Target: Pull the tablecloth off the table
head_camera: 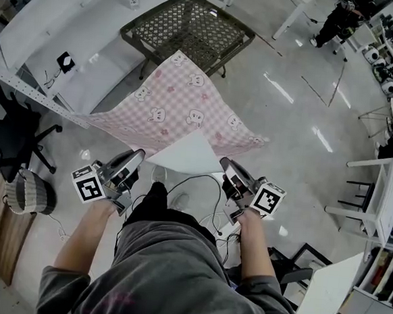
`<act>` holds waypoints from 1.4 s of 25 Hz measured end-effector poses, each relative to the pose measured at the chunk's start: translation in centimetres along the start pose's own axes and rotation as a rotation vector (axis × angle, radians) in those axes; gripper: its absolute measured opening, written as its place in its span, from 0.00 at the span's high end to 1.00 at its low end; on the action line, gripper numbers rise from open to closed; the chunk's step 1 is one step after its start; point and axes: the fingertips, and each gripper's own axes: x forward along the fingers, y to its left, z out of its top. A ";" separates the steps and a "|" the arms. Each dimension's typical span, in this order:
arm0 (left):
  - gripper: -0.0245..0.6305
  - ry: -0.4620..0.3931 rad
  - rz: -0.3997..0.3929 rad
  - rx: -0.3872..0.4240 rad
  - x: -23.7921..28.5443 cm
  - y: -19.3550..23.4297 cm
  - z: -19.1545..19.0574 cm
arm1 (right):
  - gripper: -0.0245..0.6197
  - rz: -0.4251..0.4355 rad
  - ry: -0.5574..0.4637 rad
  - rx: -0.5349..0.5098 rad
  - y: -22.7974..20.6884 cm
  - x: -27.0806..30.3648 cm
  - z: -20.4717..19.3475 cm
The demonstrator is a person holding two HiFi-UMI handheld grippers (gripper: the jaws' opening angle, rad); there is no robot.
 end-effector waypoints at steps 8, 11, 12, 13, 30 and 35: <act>0.96 -0.011 -0.048 0.030 -1.2 -4.1 -0.4 | 0.95 0.013 -0.006 -0.020 2.8 -2.6 -0.5; 0.96 -0.018 -0.070 0.043 -1.3 -5.5 -0.5 | 0.95 0.021 -0.017 -0.030 3.8 -3.5 -0.4; 0.96 -0.020 -0.077 0.048 -1.4 -5.9 -0.4 | 0.95 0.022 -0.022 -0.035 4.1 -3.8 -0.3; 0.96 -0.022 -0.084 0.052 -1.5 -6.3 -0.4 | 0.95 0.026 -0.026 -0.039 4.4 -4.0 -0.3; 0.96 -0.093 -0.128 0.071 -2.3 -9.9 1.8 | 0.95 0.104 -0.067 -0.061 9.2 -4.2 1.0; 0.96 -0.103 -0.153 0.051 -1.8 -10.5 2.5 | 0.95 0.133 -0.072 -0.048 10.5 -3.9 1.8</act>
